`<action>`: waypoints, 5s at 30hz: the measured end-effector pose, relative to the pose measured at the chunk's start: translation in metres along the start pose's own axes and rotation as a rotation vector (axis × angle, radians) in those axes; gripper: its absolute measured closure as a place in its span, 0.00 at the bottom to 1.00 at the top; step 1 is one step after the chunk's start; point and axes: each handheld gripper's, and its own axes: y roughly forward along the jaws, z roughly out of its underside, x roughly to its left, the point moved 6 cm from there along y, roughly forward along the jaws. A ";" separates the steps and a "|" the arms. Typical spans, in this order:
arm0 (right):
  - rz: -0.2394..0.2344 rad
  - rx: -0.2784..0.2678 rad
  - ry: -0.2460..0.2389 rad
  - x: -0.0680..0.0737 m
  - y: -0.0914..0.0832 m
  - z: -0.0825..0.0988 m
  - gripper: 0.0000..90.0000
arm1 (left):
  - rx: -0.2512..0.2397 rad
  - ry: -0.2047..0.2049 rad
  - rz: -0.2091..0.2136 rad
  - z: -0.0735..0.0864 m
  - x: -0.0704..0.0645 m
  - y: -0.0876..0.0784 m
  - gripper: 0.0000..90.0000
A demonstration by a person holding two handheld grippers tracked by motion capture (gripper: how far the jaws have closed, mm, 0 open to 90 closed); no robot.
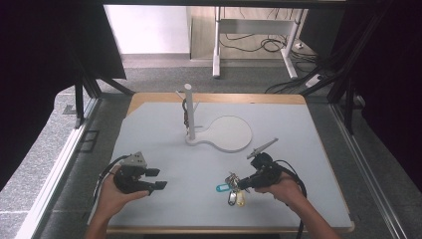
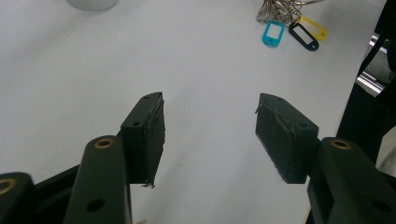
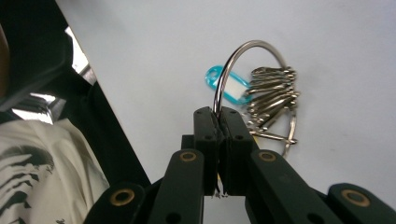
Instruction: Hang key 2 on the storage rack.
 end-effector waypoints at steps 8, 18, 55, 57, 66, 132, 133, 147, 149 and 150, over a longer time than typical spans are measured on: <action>0.028 -0.038 0.022 -0.011 -0.026 -0.017 0.96 | 0.002 0.001 0.000 0.000 0.000 0.000 0.47; 0.084 -0.073 0.034 -0.020 -0.056 -0.040 0.96 | 0.007 0.004 -0.003 0.001 -0.001 0.001 0.47; 0.135 -0.111 0.049 -0.030 -0.104 -0.081 0.97 | 0.043 0.019 -0.010 0.005 0.001 0.003 0.47; 0.139 -0.110 0.048 -0.031 -0.105 -0.083 0.96 | 0.043 0.019 -0.008 0.005 0.001 0.003 0.47; 0.156 -0.106 0.063 -0.039 -0.114 -0.095 0.96 | 0.026 -0.030 0.004 0.009 0.008 0.003 0.47; 0.216 -0.113 0.089 -0.050 -0.108 -0.201 0.97 | 0.038 -0.022 0.011 0.010 0.008 0.003 0.47; 0.217 -0.112 0.087 -0.050 -0.108 -0.202 0.97 | 0.039 -0.022 0.010 0.010 0.008 0.003 0.47; 0.209 -0.115 0.072 -0.043 -0.099 -0.218 0.97 | 0.036 -0.020 0.012 0.011 0.008 0.002 0.47; 0.210 -0.113 0.069 -0.043 -0.097 -0.221 0.97 | 0.035 -0.022 0.013 0.011 0.008 0.002 0.47; 0.211 -0.107 0.065 -0.042 -0.095 -0.224 0.97 | 0.034 -0.022 0.012 0.011 0.008 0.001 0.47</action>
